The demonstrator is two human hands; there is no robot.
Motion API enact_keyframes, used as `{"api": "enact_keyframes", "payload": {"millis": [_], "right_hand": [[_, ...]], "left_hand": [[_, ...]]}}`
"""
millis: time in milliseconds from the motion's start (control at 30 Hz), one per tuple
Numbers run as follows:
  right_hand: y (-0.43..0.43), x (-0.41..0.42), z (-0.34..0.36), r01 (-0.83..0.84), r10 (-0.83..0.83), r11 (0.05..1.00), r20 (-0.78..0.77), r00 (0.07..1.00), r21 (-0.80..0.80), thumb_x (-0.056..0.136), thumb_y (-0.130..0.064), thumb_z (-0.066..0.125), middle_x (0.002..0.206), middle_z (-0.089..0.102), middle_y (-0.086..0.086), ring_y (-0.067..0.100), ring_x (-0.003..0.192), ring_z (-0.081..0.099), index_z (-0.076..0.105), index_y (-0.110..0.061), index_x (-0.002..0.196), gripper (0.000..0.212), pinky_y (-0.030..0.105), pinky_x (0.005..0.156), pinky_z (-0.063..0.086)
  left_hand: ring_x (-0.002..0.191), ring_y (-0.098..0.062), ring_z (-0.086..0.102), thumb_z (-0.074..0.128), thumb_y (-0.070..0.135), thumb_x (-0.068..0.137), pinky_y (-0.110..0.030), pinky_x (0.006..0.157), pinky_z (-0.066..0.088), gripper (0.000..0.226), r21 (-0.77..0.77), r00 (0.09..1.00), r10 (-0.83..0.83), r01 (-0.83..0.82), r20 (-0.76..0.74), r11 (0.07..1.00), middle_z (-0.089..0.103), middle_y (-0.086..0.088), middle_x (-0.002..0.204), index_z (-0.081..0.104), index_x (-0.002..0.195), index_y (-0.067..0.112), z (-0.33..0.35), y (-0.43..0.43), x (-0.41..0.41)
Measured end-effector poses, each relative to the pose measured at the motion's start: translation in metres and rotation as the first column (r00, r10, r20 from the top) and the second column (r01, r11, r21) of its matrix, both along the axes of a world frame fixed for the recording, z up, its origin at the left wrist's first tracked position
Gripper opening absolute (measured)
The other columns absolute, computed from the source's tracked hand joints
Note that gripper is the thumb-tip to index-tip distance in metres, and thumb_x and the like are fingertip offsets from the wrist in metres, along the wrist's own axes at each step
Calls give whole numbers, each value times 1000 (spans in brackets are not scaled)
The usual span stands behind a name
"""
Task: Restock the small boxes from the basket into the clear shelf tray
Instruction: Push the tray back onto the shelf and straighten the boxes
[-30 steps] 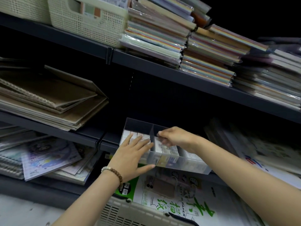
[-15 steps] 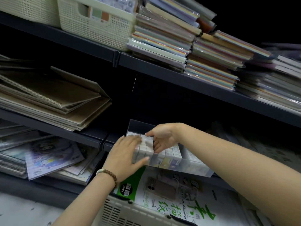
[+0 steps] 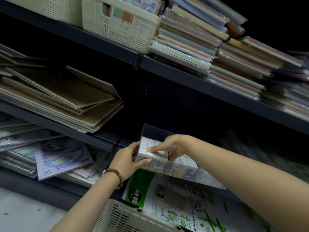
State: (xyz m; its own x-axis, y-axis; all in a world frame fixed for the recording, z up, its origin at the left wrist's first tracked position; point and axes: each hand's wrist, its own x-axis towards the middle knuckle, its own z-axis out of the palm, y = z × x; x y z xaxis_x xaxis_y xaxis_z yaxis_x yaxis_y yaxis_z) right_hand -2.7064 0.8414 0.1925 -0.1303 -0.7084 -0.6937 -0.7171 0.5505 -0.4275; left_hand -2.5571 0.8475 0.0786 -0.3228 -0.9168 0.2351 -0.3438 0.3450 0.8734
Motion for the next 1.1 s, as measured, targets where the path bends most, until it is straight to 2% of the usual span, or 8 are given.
{"api": "enact_keyframes", "payload": {"millis": [67, 167, 267, 433, 600, 800, 933, 1100], "right_hand": [[1, -2, 3, -11, 11, 1000, 3, 1000, -1, 85, -43, 64, 154, 17, 22, 35, 124, 51, 27, -1, 142, 80, 35, 74, 58], [0, -7, 8, 26, -28, 999, 58, 998, 25, 93, -42, 52, 153, 17, 23, 34, 136, 35, 17, -2, 147, 75, 38, 96, 46], [-6, -9, 5, 129, -130, 992, 74, 989, 18, 99, -39, 39, 146, 34, 23, 36, 132, 41, 28, 0, 144, 60, 42, 101, 44], [-10, 0, -6, 120, -124, 991, -88, 988, -51, 100, -41, 36, 103, 42, 14, 29, 85, 53, 41, -4, 112, 40, 41, 88, 49], [-2, -9, 4, 102, -101, 995, 41, 994, -19, 99, -33, 42, 147, 32, 21, 34, 136, 36, 24, -1, 145, 58, 40, 100, 42], [8, -17, 16, -22, 16, 996, -74, 997, -84, 87, -18, 66, 143, 40, 24, 25, 120, 55, 34, 7, 137, 65, 18, 72, 56], [6, -9, 8, -63, 40, 992, -197, 980, -110, 89, -13, 64, 139, 45, 25, 29, 119, 56, 41, 6, 134, 55, 22, 77, 54], [9, -15, 14, 11, -20, 992, -71, 997, -124, 90, -9, 61, 141, 41, 26, 30, 120, 55, 36, 6, 137, 56, 27, 84, 52]], "left_hand": [[116, -7, 54, 72, 50, 70, -30, 99, 46, 83, 5, 1000, 2, -2, -6, 1000, 55, 6, 131, 37, 140, 21, 0, 0, 0], [116, -7, 54, 72, 49, 71, -32, 99, 46, 82, 17, 1000, 0, 0, -21, 1000, 55, 6, 131, 37, 140, 21, -1, -1, 0], [115, -5, 54, 73, 47, 70, -31, 99, 47, 81, 33, 999, -6, 8, -47, 999, 56, 6, 130, 39, 139, 22, -2, 0, 1], [117, -6, 53, 71, 53, 69, -32, 100, 46, 84, 28, 999, 10, -9, -36, 1000, 55, 8, 131, 38, 140, 24, -3, 2, 0], [121, -8, 50, 73, 52, 67, -36, 101, 45, 85, 72, 998, -8, 13, -66, 997, 54, 6, 133, 38, 140, 23, -2, 0, 1], [121, -9, 51, 73, 48, 69, -37, 100, 46, 85, 74, 998, -5, 9, -55, 997, 53, 5, 134, 37, 141, 23, -2, 0, 1], [119, -9, 52, 71, 50, 70, -36, 99, 47, 85, 51, 1000, 5, -5, -14, 999, 54, 5, 134, 35, 142, 23, -2, 1, 0], [119, -10, 53, 65, 61, 61, -37, 99, 47, 92, 61, 1000, -1, 2, -10, 998, 54, 5, 133, 37, 141, 24, 2, 2, 1]]}}
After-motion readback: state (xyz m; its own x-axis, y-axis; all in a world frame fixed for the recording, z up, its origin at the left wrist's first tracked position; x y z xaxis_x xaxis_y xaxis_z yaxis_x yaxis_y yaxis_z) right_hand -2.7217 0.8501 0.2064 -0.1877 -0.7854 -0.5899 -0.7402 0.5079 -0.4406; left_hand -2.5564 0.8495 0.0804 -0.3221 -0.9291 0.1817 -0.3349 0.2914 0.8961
